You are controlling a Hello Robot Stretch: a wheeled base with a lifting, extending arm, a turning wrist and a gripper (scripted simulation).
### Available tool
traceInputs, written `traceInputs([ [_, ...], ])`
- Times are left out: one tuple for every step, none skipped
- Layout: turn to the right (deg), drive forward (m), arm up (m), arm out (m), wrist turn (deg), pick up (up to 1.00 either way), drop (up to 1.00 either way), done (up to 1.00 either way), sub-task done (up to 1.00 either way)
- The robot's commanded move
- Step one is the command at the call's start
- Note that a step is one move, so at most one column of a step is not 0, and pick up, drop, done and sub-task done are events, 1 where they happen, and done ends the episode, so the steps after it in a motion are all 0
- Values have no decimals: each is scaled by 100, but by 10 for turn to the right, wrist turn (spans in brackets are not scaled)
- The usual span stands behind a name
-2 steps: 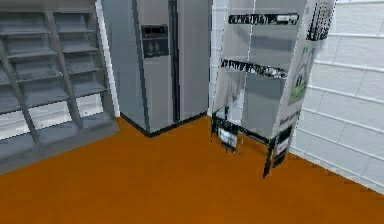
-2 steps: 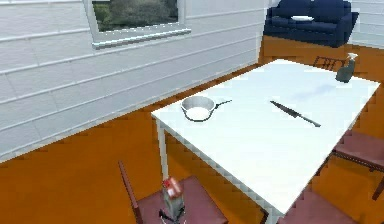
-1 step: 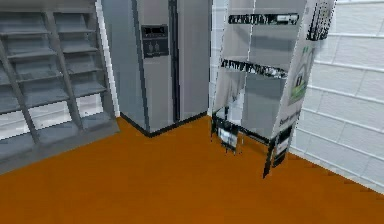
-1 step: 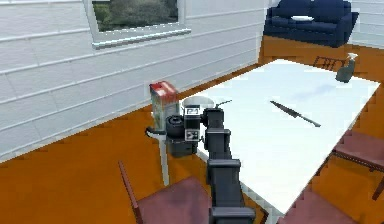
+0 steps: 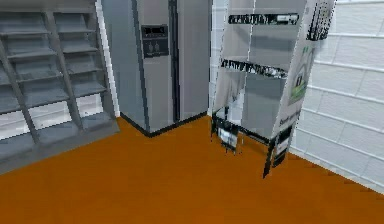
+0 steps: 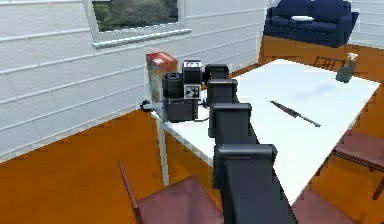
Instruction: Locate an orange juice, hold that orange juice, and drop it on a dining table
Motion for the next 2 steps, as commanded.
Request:
traceInputs([
  [0, 0, 0, 0, -450, 0, 0, 0, 0],
  [0, 0, 0, 0, -450, 0, 0, 0, 0],
])
